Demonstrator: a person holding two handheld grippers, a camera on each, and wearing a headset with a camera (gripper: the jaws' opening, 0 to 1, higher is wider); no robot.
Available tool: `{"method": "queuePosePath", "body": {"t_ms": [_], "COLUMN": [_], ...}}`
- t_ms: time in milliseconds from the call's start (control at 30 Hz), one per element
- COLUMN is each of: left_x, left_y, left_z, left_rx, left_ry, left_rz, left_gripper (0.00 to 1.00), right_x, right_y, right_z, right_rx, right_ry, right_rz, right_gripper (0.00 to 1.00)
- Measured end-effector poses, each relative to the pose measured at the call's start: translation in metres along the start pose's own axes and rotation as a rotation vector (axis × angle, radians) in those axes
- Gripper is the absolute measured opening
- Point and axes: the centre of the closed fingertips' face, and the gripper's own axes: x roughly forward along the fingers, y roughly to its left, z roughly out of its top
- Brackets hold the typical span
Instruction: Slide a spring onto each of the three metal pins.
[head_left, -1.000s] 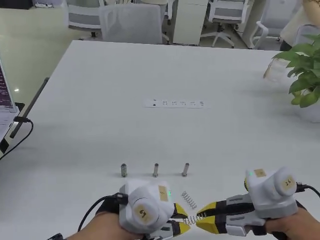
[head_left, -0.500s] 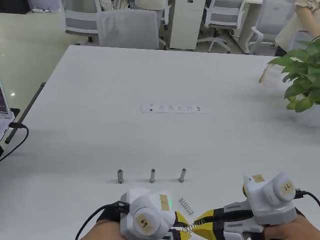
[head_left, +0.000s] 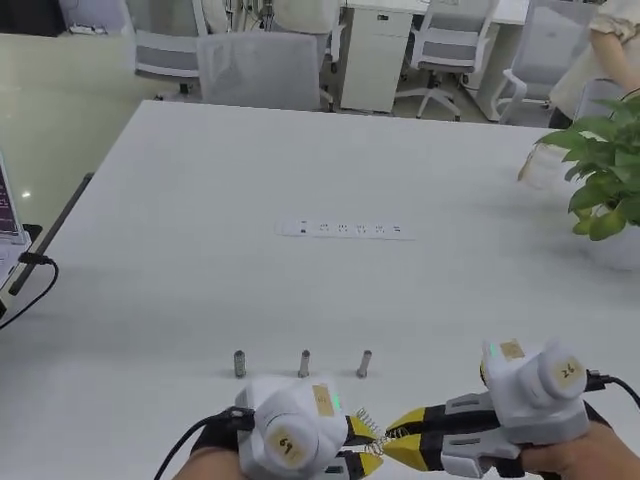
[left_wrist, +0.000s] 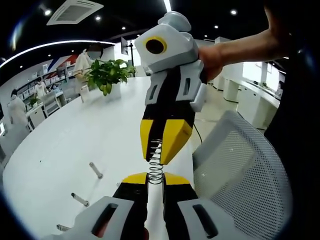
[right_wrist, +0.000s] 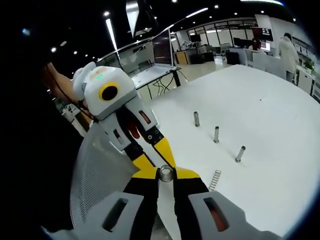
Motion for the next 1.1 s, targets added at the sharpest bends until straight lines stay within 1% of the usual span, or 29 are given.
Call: {"method": "queuePosePath", "body": {"t_ms": [167, 333, 433, 667, 833, 1033, 1100], "left_x": [0.0, 0.0, 0.0, 0.0, -0.002, -0.001, -0.001], "left_y": [0.006, 0.011, 0.013, 0.016, 0.019, 0.018, 0.018], "left_z": [0.004, 0.008, 0.01, 0.016, 0.022, 0.023, 0.024], "left_rx": [-0.019, -0.06, -0.073, -0.08, -0.086, -0.088, -0.086], "left_ry": [-0.017, -0.037, -0.049, -0.061, -0.071, -0.076, -0.078], "left_rz": [0.02, 0.024, 0.028, 0.031, 0.045, 0.041, 0.041], "left_gripper": [0.03, 0.04, 0.03, 0.03, 0.04, 0.03, 0.03], "right_x": [-0.002, -0.006, -0.006, -0.01, -0.012, -0.012, -0.013], "right_y": [-0.001, 0.0, -0.001, -0.004, -0.006, -0.006, -0.005], "right_z": [0.007, 0.017, 0.02, 0.023, 0.026, 0.025, 0.025], "right_rx": [-0.034, -0.057, -0.078, -0.097, -0.101, -0.111, -0.126], "right_ry": [0.01, 0.006, 0.019, 0.026, 0.013, 0.024, 0.032], "right_rz": [-0.003, 0.005, 0.001, -0.001, -0.01, -0.007, -0.01], "right_gripper": [0.08, 0.08, 0.08, 0.08, 0.08, 0.08, 0.08]}}
